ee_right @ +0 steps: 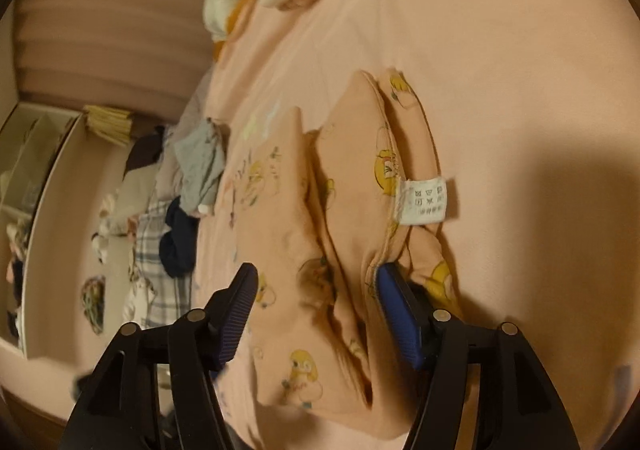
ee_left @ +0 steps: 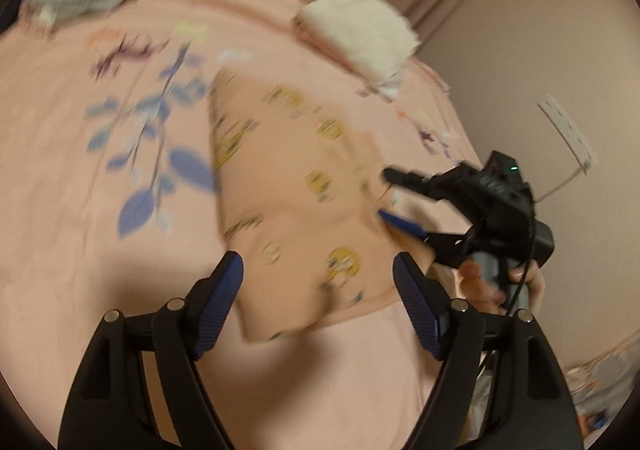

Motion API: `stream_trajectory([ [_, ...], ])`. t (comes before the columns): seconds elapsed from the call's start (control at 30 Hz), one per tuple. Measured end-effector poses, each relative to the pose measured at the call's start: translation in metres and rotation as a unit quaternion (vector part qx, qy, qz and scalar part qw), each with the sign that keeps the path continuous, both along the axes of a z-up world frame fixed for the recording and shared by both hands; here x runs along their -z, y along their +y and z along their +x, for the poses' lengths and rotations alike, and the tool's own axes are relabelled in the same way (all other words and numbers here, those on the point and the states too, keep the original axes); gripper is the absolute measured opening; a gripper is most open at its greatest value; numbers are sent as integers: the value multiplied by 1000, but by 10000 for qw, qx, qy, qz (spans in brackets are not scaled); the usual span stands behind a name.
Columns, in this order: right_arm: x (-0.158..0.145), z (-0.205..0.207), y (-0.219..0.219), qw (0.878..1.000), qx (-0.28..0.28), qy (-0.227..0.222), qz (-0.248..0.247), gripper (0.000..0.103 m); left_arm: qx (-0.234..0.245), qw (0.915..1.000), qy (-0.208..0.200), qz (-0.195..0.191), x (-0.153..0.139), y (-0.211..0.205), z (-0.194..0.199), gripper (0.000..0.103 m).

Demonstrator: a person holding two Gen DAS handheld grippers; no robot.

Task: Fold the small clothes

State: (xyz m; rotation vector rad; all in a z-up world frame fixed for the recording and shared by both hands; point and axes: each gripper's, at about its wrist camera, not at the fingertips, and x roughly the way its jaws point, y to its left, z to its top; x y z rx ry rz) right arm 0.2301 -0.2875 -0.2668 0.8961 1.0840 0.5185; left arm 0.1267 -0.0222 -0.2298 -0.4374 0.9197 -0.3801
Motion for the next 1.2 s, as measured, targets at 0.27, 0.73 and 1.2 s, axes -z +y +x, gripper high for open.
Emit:
stream_trajectory([
  [0.27, -36, -9, -21, 9952, 254, -271, -903, 64, -211, 9986, 493, 0, 38, 24, 2, 77],
  [0.73, 9, -6, -14, 9977, 106, 9, -664, 43, 1, 9971, -360, 666, 46, 3, -12, 88],
  [1.2, -25, -16, -41, 9942, 170, -450, -959, 43, 15, 9970, -381, 667, 46, -1, -11, 96],
])
